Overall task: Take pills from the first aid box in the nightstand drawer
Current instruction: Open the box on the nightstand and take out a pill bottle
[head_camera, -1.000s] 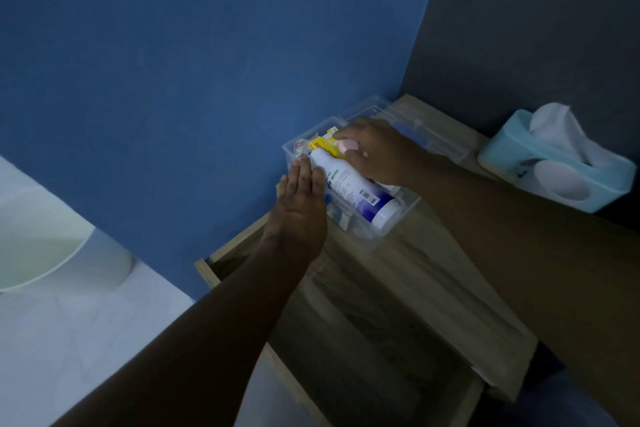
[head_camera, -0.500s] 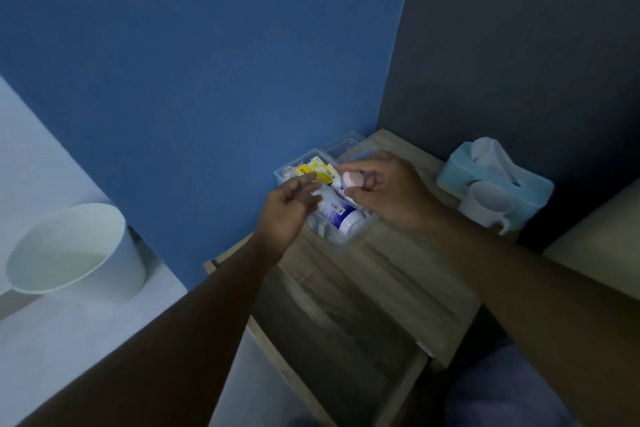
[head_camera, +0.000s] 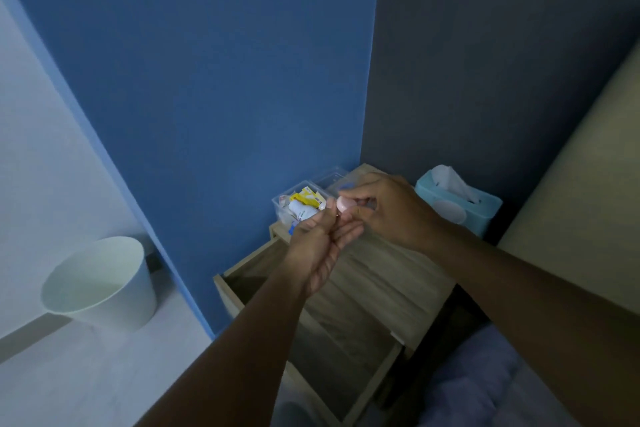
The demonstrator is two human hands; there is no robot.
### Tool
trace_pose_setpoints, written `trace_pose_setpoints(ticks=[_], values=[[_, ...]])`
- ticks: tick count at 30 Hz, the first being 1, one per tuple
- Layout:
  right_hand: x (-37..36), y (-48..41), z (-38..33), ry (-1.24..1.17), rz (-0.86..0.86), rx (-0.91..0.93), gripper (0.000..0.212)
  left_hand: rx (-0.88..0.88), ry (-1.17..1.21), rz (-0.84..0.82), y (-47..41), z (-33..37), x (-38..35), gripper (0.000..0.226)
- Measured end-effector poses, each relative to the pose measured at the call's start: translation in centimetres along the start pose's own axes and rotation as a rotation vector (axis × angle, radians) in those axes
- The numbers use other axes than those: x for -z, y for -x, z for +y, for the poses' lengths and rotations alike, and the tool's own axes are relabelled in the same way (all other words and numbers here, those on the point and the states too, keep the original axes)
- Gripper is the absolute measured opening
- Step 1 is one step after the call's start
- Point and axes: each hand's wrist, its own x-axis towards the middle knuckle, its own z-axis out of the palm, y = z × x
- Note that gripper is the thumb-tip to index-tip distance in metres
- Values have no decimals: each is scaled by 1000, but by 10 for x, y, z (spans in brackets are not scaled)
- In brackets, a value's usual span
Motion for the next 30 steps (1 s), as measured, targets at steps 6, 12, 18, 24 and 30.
trace_pose_setpoints(ticks=[6, 12, 18, 24, 30], values=[[8, 14, -4, -131, -37, 36, 31, -9, -34, 70, 3, -22, 0, 38], [0, 18, 1, 29, -66, -218, 58, 4, -40, 56, 5, -30, 5, 36], [-11, 19, 8, 0, -167, -112, 27, 10, -111, 53, 4, -37, 10, 43], [-18, 26, 4, 165, -84, -305, 67, 48, -63, 117, -3, -44, 22, 34], [-14, 26, 10, 130, -243, -148, 24, 70, -30, 110, -4, -54, 26, 36]])
